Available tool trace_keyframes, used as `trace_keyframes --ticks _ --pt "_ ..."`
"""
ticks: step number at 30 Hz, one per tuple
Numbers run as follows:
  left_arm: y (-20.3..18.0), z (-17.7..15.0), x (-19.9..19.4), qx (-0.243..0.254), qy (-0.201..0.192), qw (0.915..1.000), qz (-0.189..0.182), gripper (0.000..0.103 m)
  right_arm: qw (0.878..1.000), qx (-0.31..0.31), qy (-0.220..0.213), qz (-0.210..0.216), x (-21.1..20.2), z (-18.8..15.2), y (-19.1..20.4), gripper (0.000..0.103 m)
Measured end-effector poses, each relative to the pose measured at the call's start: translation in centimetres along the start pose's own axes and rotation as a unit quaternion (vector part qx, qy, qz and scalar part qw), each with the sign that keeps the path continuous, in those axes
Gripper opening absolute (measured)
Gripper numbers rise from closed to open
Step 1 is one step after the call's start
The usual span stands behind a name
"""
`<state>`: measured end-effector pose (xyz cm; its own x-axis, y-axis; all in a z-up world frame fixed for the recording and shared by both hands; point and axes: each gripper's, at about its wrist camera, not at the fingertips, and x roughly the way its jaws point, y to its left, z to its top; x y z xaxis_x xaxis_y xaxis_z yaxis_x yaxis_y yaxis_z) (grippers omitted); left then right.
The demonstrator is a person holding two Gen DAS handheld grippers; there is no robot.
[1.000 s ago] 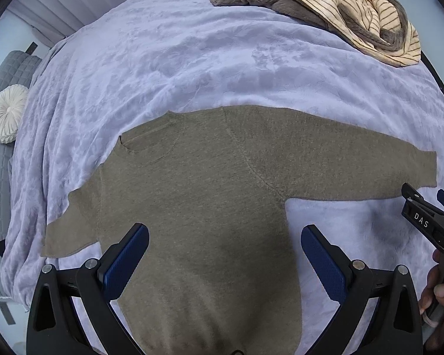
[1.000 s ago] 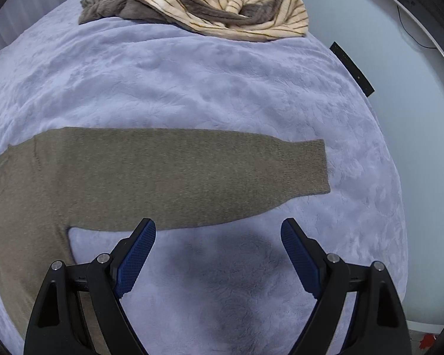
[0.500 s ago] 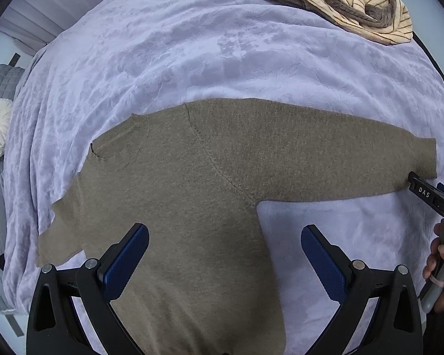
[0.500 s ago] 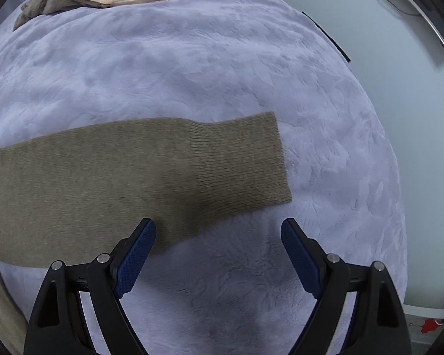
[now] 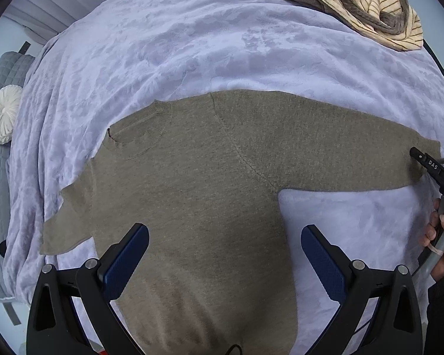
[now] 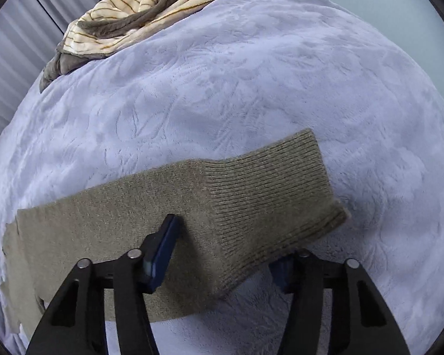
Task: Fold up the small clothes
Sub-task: 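Lift the sleeve cuff with the right gripper off the bed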
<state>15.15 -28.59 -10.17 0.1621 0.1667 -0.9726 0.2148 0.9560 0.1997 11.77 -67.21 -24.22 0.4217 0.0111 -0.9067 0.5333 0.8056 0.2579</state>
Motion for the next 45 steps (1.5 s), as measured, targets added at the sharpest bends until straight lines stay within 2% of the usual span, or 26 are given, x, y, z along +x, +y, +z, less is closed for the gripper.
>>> trace_keyframes --ticks 1,2,8,13,17,23,30,36,45 --pt "0.4 -0.2 -0.2 -0.004 -0.002 1.0 0.0 0.103 1.0 0.014 0.0 0.026 -0.4 -0.2 -0.5 0.011" --pt "0.9 -0.3 -0.4 -0.008 -0.004 1.0 -0.001 0.103 0.999 0.022 -0.004 0.044 -0.8 -0.3 -0.6 0.007" --pt "3.4 -1.7 -0.8 -0.037 -0.004 0.9993 -0.007 0.103 0.997 0.018 -0.038 0.063 -4.6 -0.4 1.1 0.007" --pt "5.9 -3.1 -1.6 -0.058 -0.017 0.9981 -0.01 0.103 0.996 -0.025 -0.06 0.063 -8.3 -0.9 5.4 0.007" --pt "9.0 -4.6 -2.2 -0.084 -0.026 0.996 -0.014 0.103 0.994 -0.053 -0.062 0.071 -10.3 -1.8 9.4 0.007" --pt "14.0 -7.5 -2.3 -0.119 -0.032 0.992 -0.025 0.103 0.992 -0.092 -0.065 0.063 -13.2 -4.2 15.3 0.007" --pt "18.5 -11.0 -4.1 -0.125 -0.09 0.987 -0.046 0.103 0.988 -0.131 -0.066 0.05 -15.9 -7.1 21.9 0.007" --pt "22.4 -13.1 -4.7 -0.13 -0.116 0.9819 -0.074 0.103 0.986 -0.147 -0.066 0.03 -17.3 -9.4 26.5 0.007" --pt "27.5 -15.6 -2.4 -0.141 -0.106 0.9788 -0.104 0.103 0.982 -0.175 -0.071 0.005 -18.4 -13.0 33.1 0.007"
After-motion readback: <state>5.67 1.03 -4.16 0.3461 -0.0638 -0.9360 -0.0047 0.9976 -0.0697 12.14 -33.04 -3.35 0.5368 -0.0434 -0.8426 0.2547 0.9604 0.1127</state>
